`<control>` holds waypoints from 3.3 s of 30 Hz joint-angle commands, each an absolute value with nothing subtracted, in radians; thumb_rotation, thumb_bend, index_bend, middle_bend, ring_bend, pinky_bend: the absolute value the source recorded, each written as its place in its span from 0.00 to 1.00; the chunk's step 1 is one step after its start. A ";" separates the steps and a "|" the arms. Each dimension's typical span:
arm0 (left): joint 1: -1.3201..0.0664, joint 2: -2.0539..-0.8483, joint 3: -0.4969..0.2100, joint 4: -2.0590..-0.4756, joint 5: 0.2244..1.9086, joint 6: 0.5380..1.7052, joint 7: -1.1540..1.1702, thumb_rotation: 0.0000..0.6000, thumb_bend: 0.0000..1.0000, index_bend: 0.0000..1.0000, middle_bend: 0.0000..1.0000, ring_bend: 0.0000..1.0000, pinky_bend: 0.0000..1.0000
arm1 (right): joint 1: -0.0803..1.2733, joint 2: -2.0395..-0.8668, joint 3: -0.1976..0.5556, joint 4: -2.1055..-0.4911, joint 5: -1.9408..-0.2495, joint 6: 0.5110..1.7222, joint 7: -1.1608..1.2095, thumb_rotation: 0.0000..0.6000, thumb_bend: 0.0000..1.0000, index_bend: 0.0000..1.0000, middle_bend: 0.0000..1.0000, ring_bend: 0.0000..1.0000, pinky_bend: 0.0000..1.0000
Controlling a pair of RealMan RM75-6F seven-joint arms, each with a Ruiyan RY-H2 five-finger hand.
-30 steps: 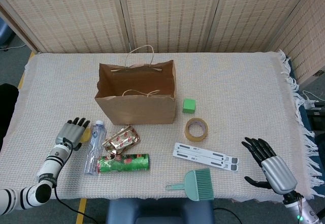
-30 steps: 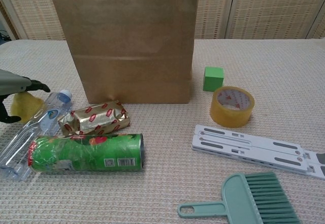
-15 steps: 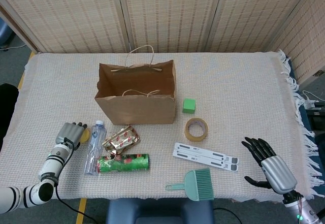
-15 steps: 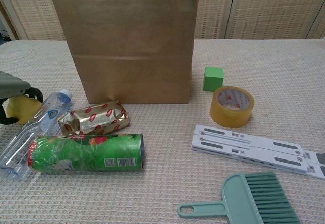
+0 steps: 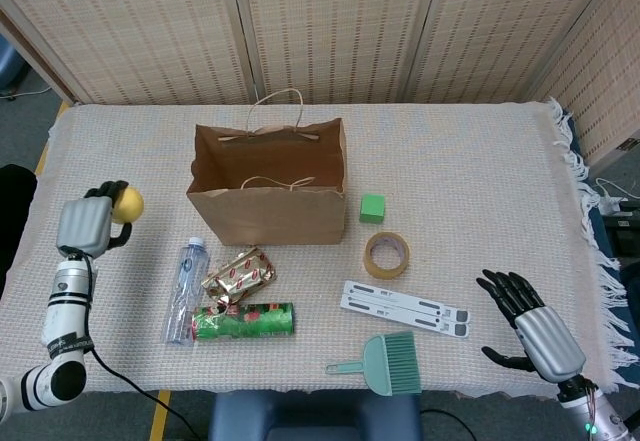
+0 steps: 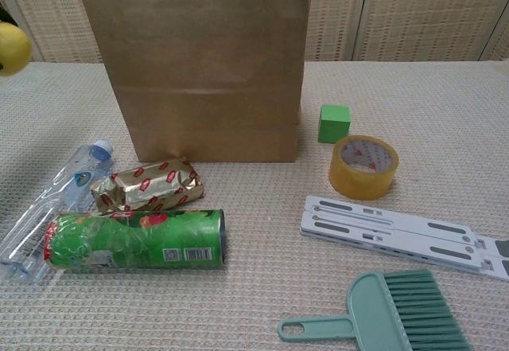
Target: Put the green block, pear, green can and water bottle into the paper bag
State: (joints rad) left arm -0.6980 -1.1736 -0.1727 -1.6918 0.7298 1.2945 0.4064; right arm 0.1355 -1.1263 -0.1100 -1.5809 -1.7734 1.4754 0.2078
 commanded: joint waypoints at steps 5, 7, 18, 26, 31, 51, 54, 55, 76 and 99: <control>-0.624 -1.097 -0.520 -1.908 0.648 1.404 0.039 1.00 0.57 0.61 0.61 0.58 0.74 | 0.136 -1.129 -0.111 -1.581 -1.776 1.473 0.201 1.00 0.07 0.00 0.00 0.00 0.02; -0.650 -1.091 -0.536 -1.931 0.644 1.387 0.076 1.00 0.56 0.61 0.61 0.58 0.74 | 0.137 -1.129 -0.111 -1.582 -1.777 1.473 0.198 1.00 0.07 0.00 0.00 0.00 0.02; -0.825 -1.220 -0.503 -1.886 0.637 1.337 0.305 1.00 0.56 0.62 0.61 0.58 0.74 | 0.138 -1.126 -0.111 -1.582 -1.774 1.470 0.202 1.00 0.07 0.00 0.00 0.00 0.02; -0.929 -1.338 -0.464 -1.810 0.639 1.302 0.419 1.00 0.56 0.60 0.60 0.57 0.72 | 0.141 -1.120 -0.111 -1.588 -1.767 1.462 0.213 1.00 0.07 0.00 0.00 0.00 0.02; -0.961 -1.392 -0.433 -1.782 0.677 1.293 0.460 1.00 0.55 0.56 0.53 0.50 0.69 | 0.143 -1.114 -0.112 -1.596 -1.763 1.452 0.211 1.00 0.07 0.00 0.00 0.00 0.02; -0.971 -1.397 -0.422 -1.812 0.720 1.266 0.487 1.00 0.41 0.00 0.00 0.00 0.16 | 0.143 -1.111 -0.114 -1.598 -1.766 1.453 0.207 1.00 0.07 0.00 0.00 0.00 0.02; -0.949 -1.370 -0.420 -1.837 0.733 1.275 0.475 1.00 0.41 0.01 0.00 0.00 0.16 | 0.141 -1.110 -0.112 -1.596 -1.763 1.456 0.211 1.00 0.07 0.00 0.00 0.00 0.02; -0.939 -1.358 -0.419 -1.847 0.739 1.281 0.469 1.00 0.41 0.02 0.00 0.00 0.16 | 0.141 -1.110 -0.111 -1.596 -1.762 1.457 0.212 1.00 0.07 0.00 0.00 0.00 0.02; -0.450 -1.037 -0.192 -1.922 1.110 1.432 0.082 1.00 0.53 0.43 0.45 0.43 0.56 | 0.140 -1.116 -0.113 -1.601 -1.762 1.449 0.195 1.00 0.07 0.00 0.00 0.00 0.02; -0.374 -1.079 0.167 -1.658 1.807 1.312 0.006 1.00 0.37 0.03 0.00 0.00 0.19 | 0.141 -1.113 -0.113 -1.601 -1.755 1.439 0.187 1.00 0.07 0.00 0.00 0.00 0.02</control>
State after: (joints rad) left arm -0.3599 -1.0426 0.1056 -1.7306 1.6727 1.3328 0.0358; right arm 0.1409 -1.1135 -0.1131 -1.6009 -1.7547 1.4392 0.1869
